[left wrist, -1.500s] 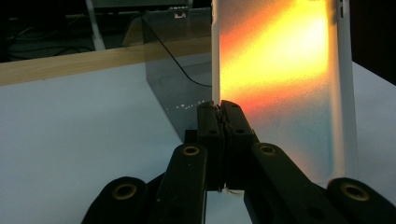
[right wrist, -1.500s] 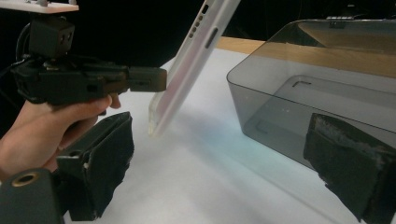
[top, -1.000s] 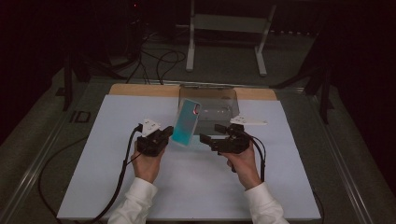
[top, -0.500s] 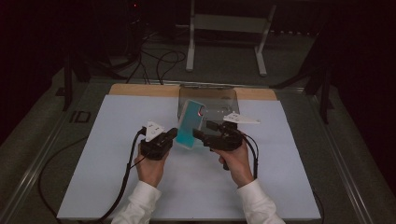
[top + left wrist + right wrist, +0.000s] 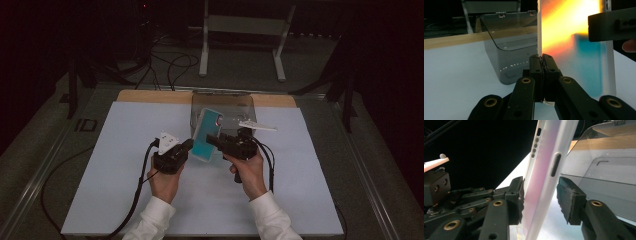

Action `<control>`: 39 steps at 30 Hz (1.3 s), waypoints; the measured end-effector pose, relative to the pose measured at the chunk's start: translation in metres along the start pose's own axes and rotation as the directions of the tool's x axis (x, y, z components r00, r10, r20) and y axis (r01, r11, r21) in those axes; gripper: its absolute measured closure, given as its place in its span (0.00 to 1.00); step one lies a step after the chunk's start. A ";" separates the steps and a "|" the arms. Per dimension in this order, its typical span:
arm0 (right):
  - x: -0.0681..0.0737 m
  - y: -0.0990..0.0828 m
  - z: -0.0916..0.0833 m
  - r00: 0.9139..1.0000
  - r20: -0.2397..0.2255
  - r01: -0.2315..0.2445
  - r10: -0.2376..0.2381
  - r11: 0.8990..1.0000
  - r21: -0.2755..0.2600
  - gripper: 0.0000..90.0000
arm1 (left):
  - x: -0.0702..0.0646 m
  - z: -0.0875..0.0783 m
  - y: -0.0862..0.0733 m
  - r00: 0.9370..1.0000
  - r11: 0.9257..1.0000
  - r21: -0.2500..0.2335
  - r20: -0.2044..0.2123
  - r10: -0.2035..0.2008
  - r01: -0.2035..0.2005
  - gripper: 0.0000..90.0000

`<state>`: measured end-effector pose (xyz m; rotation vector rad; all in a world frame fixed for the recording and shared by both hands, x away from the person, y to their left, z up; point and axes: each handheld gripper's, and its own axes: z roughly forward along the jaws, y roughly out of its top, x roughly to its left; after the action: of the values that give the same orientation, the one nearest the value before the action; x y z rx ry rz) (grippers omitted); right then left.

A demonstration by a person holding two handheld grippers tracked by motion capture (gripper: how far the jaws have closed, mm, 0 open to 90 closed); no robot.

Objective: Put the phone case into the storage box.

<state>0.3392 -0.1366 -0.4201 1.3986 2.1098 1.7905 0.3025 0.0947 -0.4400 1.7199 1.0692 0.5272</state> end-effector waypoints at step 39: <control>0.002 0.000 -0.002 0.996 0.022 -0.091 0.091 0.996 0.008 0.91 | 0.002 0.004 -0.007 0.997 0.998 0.016 0.029 -0.067 0.067 0.88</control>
<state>0.3367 -0.1370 -0.4180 1.5323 2.0784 1.7907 0.3035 0.0948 -0.4487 1.6933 1.1081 0.4510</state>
